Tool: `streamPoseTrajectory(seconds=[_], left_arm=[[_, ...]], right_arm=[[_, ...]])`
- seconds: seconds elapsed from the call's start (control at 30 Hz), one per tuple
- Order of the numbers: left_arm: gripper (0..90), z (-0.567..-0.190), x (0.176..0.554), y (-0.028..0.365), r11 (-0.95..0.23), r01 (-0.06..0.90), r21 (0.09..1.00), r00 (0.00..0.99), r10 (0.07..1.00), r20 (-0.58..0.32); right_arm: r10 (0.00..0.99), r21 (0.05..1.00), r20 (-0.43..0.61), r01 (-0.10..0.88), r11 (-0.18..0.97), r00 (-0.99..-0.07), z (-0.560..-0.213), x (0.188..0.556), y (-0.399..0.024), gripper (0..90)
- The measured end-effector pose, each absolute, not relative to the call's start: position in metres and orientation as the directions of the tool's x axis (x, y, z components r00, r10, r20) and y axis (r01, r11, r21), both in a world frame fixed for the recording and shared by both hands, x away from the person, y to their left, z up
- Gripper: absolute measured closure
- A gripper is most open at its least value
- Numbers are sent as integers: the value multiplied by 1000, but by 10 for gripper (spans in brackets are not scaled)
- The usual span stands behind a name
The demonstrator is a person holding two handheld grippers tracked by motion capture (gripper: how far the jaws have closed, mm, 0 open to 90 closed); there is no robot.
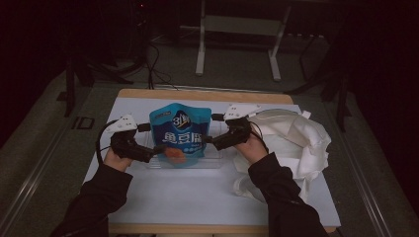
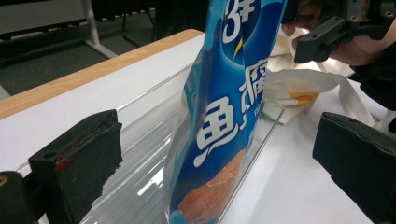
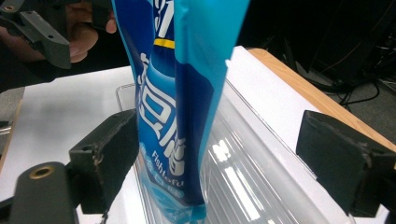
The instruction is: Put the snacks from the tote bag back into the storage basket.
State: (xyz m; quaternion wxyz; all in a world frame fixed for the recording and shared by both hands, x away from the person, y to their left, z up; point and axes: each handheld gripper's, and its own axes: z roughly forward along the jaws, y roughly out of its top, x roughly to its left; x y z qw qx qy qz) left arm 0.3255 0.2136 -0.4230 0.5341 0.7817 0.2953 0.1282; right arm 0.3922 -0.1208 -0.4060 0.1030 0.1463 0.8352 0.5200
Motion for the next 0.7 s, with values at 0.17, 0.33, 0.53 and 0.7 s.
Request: streamPoseTrajectory(seconds=[0.17,0.33,0.53,0.7], left_arm=[[16,-427,317,216,-252,331,909,793,597,-123],[16,-431,307,219,-231,341,911,781,609,-137],[16,-439,294,217,-242,358,902,774,616,-142],[15,-445,284,216,-242,361,900,774,617,-144]], right_arm=[[346,897,-12,143,419,-938,-408,389,-129,137],[357,893,-9,153,422,-934,-410,382,-137,138],[347,893,-15,143,426,-938,-415,370,-145,138],[353,895,-16,144,423,-935,-416,361,-150,138]])
